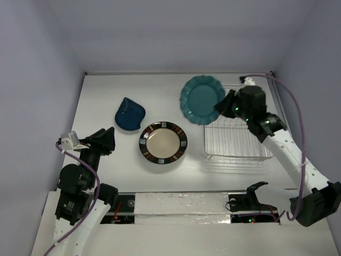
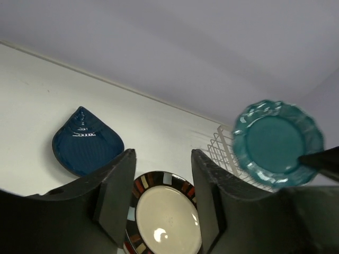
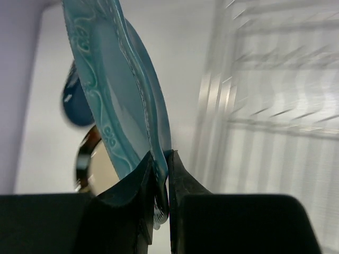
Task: Unload the plates from the dish rack
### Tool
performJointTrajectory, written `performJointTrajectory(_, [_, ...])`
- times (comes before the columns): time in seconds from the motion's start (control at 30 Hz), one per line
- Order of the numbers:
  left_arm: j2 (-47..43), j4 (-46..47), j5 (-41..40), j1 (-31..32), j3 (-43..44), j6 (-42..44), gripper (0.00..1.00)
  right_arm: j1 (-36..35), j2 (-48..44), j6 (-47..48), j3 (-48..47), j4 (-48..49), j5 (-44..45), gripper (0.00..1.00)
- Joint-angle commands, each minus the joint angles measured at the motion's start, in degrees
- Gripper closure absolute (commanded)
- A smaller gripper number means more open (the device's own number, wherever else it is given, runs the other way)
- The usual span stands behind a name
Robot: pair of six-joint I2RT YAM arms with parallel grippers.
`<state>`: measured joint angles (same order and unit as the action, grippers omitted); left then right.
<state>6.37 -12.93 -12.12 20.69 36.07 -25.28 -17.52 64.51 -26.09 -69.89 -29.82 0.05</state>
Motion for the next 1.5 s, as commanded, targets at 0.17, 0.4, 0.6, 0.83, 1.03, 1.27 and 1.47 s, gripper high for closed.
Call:
performJointTrajectory(0.17, [3.8,2.9,0.3,0.4,0.3,0.1,0.4,-16.0,3.8,-22.9,15.3,41.7,-12.4,1.0])
performJointTrajectory(0.4, [4.3,2.9,0.3,0.4,0.2,-0.2,0.23,-23.1,13.9,-29.4,17.1,50.5,-11.2,1.0])
performJointTrajectory(0.6, [5.0,2.7,0.3,0.4,0.3,-0.2,0.17,-25.9,20.2,-31.5,17.9,52.2,-10.8,1.0])
performJointTrajectory(0.83, [4.6,2.8,0.3,0.4,0.3,-0.2,0.16,-27.7,21.4,-32.8,21.5,54.2,-10.0,1.0])
performJointTrajectory(1.03, [4.2,2.8,0.3,0.4,0.3,-0.1,0.16,-27.7,21.5,-33.6,24.0,53.4,-8.2,0.88])
performJointTrajectory(1.27, [3.4,2.8,0.3,0.4,0.3,-0.2,0.16,-28.8,21.1,-29.0,22.1,44.1,-3.8,0.45])
performJointTrajectory(1.47, [3.2,2.9,0.3,0.4,0.3,-0.2,0.16,-32.7,20.6,-23.7,16.8,27.7,4.9,0.17])
